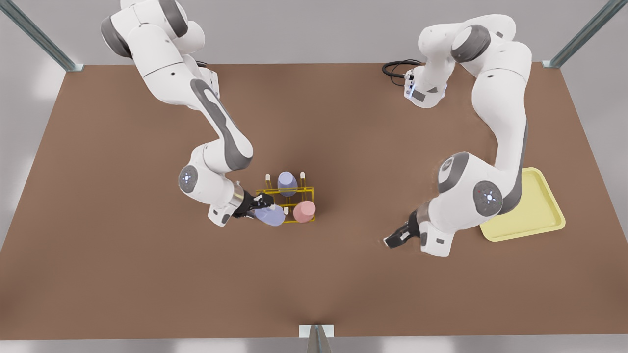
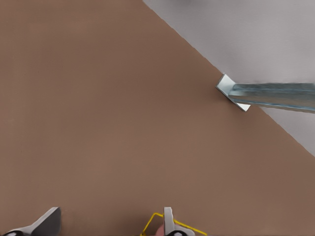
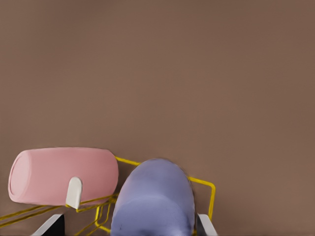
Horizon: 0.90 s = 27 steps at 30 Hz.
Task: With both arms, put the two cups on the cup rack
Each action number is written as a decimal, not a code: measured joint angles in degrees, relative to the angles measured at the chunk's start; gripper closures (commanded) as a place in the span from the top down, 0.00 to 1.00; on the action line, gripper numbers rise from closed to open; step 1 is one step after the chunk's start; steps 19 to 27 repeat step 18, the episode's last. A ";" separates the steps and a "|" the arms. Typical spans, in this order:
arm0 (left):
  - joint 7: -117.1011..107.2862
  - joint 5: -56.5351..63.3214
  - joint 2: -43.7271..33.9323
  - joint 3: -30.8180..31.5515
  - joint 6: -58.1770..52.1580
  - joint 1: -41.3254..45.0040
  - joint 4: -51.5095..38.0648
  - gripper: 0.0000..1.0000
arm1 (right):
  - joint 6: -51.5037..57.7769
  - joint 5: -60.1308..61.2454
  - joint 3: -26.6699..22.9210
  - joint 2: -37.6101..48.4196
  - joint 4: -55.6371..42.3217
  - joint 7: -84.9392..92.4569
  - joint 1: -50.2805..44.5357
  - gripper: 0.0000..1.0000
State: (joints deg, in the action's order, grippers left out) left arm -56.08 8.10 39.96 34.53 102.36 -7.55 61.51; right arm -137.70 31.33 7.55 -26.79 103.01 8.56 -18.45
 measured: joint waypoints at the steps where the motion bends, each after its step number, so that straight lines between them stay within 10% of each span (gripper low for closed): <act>1: 1.68 1.74 -1.52 -0.02 -3.84 -2.98 -0.33 1.00 | 0.07 -0.10 0.00 -0.12 -0.02 -0.05 -0.05 1.00; 7: 15.54 0.74 -20.98 -20.42 -15.99 3.43 13.69 1.00 | 3.24 -3.61 -3.21 0.31 -4.99 -0.31 0.96 1.00; 12: 24.81 -0.57 -21.91 -20.41 -22.95 4.05 12.72 1.00 | 15.90 -26.46 -15.68 3.55 -14.89 -0.43 6.22 1.00; 18: 33.02 -1.03 -21.79 -20.32 -27.34 4.04 12.61 1.00 | 34.10 -32.41 -17.04 22.38 -13.53 0.19 11.64 1.00; 27: 33.02 -1.03 -21.79 -20.32 -27.34 4.04 12.61 1.00 | 34.10 -32.41 -17.04 22.38 -13.53 0.19 11.64 1.00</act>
